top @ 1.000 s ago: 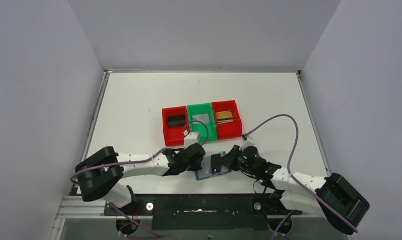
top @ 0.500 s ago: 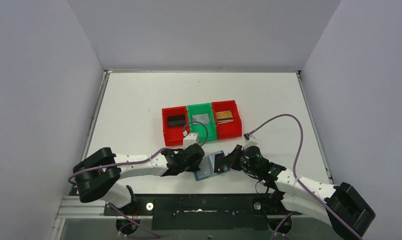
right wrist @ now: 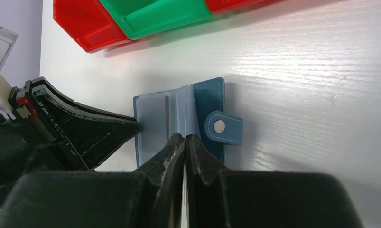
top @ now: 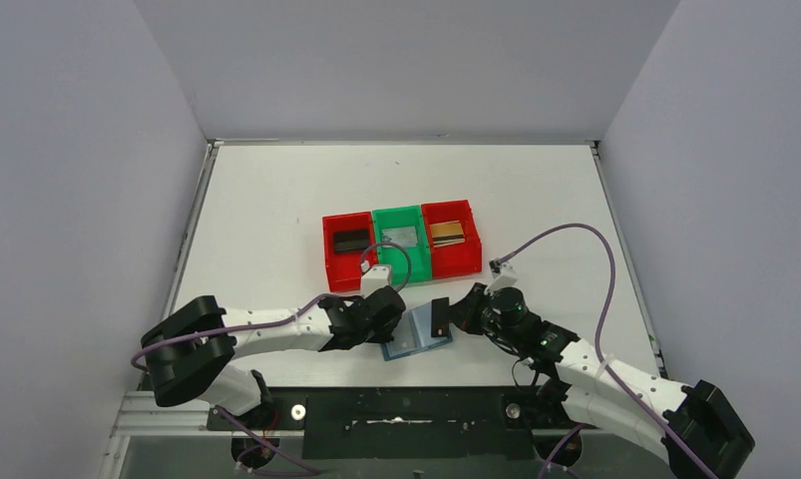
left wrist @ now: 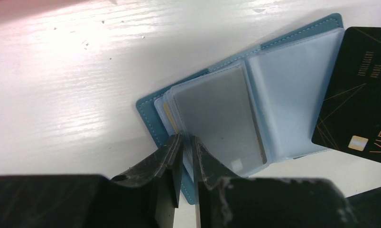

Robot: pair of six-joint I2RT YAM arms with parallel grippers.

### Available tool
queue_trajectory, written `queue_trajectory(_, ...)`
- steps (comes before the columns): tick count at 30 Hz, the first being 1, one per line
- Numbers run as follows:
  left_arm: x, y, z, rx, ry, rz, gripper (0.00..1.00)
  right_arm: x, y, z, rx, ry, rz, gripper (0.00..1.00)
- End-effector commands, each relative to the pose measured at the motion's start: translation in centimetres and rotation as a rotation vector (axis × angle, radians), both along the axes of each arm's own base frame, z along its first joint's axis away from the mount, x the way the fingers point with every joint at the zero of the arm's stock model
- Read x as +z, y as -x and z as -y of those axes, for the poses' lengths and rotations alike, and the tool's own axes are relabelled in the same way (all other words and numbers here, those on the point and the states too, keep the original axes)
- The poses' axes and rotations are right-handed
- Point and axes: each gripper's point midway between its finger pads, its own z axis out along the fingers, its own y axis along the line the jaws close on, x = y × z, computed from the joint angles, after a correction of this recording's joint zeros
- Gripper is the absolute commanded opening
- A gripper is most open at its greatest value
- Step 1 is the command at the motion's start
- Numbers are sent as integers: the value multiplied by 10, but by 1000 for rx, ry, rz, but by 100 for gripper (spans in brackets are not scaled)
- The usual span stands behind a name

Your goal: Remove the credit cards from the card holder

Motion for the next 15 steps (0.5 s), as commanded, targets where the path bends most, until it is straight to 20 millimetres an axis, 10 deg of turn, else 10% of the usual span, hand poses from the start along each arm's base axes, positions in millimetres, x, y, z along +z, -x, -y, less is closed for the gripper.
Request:
queue_trajectory(1,21,-10,-4,17,12,43,17,35,-17,-5,-13,-26,98,0)
queue_trajectory(15,84,-43,-42,80,70,148,52,81,-27,-13,51,-30,264,0)
